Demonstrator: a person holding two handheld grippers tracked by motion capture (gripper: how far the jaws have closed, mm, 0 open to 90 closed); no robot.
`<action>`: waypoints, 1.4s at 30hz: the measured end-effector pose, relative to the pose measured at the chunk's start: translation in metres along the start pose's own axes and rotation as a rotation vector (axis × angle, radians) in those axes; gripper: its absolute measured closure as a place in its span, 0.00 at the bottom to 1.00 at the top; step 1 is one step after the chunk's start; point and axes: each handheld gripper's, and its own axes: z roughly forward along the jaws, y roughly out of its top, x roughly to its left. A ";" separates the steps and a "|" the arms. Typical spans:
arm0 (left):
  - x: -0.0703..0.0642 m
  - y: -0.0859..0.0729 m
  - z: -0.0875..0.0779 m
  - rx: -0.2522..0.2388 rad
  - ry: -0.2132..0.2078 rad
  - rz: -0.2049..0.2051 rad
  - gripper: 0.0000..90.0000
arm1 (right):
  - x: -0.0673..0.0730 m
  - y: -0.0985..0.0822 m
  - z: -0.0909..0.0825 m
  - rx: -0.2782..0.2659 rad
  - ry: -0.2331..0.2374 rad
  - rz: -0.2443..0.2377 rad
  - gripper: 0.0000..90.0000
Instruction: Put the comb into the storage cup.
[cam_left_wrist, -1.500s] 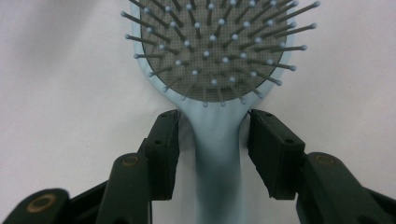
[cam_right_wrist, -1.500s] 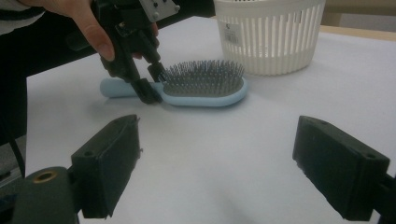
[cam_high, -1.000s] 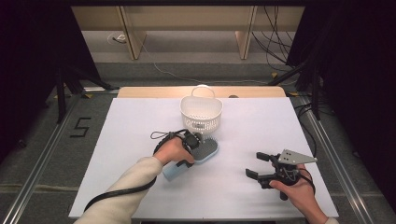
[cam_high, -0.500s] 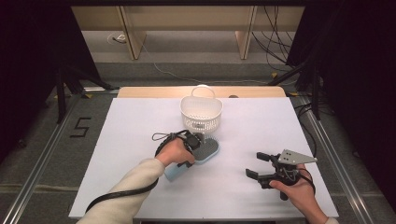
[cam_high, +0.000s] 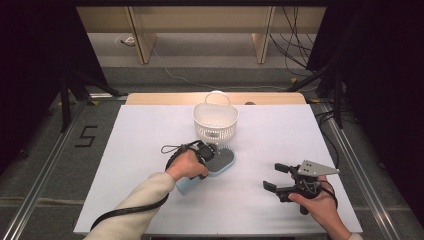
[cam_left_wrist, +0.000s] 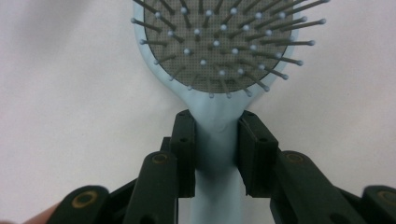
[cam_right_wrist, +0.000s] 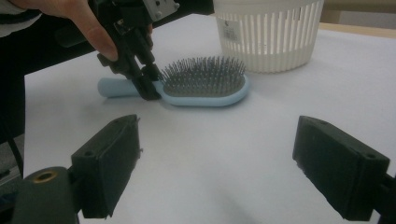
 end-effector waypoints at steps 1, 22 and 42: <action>0.000 0.000 0.000 0.000 0.001 0.002 0.77 | 0.000 0.000 0.000 0.000 0.000 0.000 0.18; -0.004 -0.010 -0.010 -0.113 -0.006 0.008 0.77 | 0.000 0.000 0.000 -0.001 -0.001 0.002 0.18; -0.010 -0.029 -0.020 -0.327 0.036 0.001 0.77 | 0.000 0.001 -0.001 -0.010 0.004 -0.004 0.17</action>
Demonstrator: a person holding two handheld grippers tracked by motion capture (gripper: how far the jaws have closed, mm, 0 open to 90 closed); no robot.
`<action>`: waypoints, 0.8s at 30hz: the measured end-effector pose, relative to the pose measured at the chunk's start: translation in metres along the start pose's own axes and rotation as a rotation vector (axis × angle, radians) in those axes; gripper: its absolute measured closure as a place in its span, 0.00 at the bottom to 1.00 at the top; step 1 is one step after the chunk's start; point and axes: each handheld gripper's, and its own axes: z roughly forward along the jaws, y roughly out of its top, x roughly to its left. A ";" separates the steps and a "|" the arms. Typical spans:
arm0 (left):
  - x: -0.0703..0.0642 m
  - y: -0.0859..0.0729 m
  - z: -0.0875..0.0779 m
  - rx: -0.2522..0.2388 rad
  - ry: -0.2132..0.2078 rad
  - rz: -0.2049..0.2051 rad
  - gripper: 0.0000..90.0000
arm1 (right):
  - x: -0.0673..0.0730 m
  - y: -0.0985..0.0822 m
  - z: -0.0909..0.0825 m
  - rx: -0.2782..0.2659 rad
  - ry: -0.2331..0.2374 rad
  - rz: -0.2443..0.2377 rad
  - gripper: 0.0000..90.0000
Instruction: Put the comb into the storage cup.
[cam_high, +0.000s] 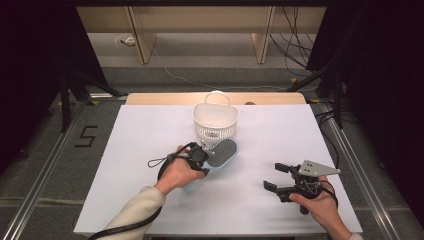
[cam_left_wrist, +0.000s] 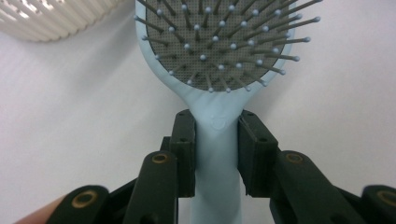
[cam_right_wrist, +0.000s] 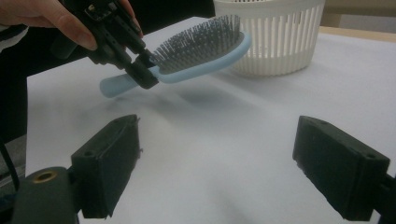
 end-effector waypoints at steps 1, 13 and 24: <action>-0.001 0.000 0.000 -0.007 0.001 -0.005 0.77 | 0.000 0.000 0.000 0.000 0.000 -0.001 0.18; 0.001 -0.004 -0.005 -0.065 0.013 -0.018 0.77 | -0.001 0.000 -0.001 -0.008 0.000 0.004 0.18; 0.004 -0.004 -0.013 -0.108 0.013 -0.044 0.77 | -0.001 0.000 -0.001 -0.008 -0.002 0.005 0.18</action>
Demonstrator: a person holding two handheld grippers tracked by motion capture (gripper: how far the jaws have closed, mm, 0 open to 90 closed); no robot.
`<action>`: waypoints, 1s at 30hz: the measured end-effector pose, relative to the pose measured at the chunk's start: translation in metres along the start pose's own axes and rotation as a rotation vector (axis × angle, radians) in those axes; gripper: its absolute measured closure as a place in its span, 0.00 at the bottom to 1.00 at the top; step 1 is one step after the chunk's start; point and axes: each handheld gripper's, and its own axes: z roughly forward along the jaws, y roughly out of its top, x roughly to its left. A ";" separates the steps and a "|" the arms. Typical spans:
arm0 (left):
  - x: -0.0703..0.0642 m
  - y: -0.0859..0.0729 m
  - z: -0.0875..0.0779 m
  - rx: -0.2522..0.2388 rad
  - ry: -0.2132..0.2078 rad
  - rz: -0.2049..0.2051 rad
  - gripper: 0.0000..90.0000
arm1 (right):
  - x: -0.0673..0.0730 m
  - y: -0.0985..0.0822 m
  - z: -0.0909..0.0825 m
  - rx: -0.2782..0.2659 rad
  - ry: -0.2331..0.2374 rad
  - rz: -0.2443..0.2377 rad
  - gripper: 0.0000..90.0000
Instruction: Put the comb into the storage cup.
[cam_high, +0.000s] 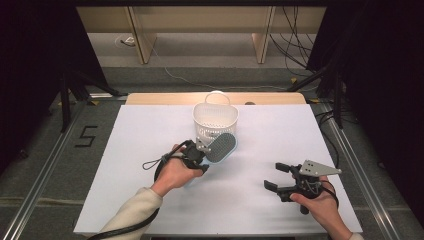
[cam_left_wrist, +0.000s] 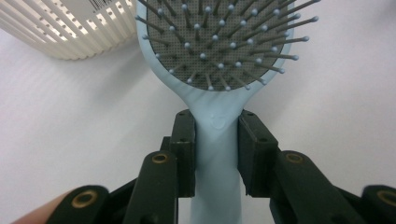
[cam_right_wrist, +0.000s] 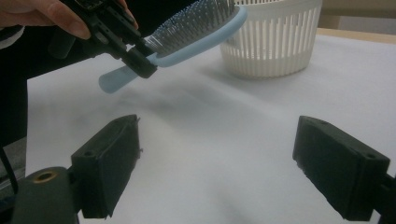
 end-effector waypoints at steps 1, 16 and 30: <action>0.001 0.000 -0.001 -0.004 0.000 0.001 0.77 | 0.000 0.000 0.000 0.000 0.000 0.000 0.18; 0.001 0.001 -0.004 -0.095 0.033 -0.024 0.77 | 0.000 0.000 0.000 -0.001 -0.002 0.000 0.18; 0.002 0.002 -0.007 -0.144 0.058 -0.028 0.77 | 0.000 0.000 0.000 -0.001 -0.003 0.002 0.18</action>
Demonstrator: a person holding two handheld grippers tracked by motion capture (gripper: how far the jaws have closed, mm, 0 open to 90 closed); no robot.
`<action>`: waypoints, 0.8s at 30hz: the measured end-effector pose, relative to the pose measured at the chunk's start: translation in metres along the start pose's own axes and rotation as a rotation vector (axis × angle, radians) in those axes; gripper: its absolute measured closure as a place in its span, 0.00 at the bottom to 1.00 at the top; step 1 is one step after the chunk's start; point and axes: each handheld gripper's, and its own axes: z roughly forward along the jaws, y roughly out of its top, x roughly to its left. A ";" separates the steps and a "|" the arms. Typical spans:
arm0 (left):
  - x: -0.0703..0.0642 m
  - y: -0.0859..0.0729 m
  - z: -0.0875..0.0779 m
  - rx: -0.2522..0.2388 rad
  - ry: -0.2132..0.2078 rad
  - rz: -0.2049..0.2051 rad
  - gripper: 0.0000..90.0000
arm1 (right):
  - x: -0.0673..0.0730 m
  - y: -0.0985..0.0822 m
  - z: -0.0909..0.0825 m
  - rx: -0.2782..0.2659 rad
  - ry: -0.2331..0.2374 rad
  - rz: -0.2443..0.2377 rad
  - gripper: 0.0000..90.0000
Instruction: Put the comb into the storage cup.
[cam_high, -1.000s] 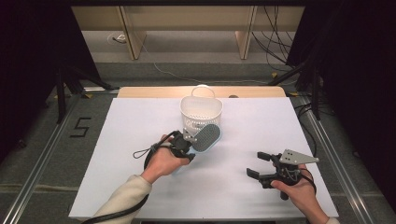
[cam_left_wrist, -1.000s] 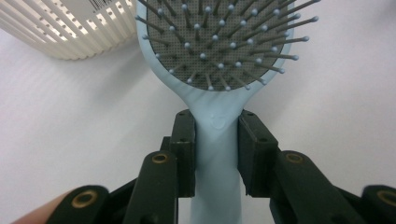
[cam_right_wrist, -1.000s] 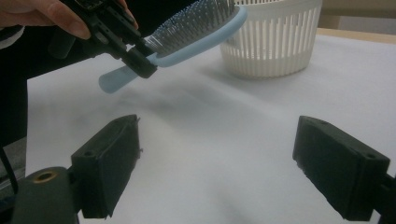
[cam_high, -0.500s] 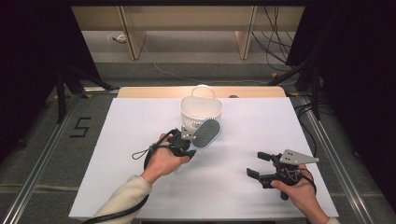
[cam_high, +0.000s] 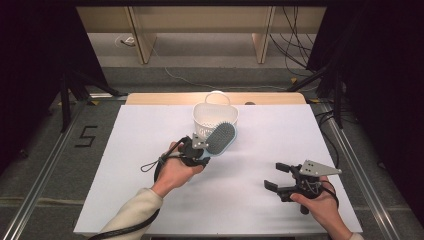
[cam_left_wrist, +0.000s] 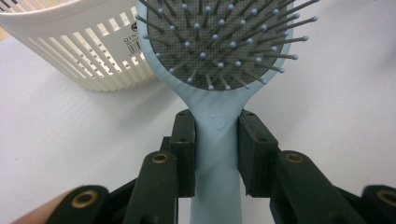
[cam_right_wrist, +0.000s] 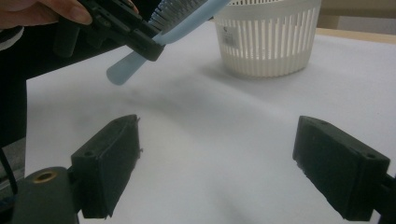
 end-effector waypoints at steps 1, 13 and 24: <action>0.000 0.000 0.000 -0.003 0.003 0.001 0.77 | 0.000 0.000 0.000 0.001 0.000 0.000 0.18; 0.001 -0.001 0.000 -0.012 0.013 0.009 0.77 | 0.000 0.000 0.000 0.001 0.001 0.001 0.18; 0.002 -0.001 -0.001 -0.023 0.018 0.015 0.77 | 0.000 0.000 0.000 0.002 0.000 0.000 0.18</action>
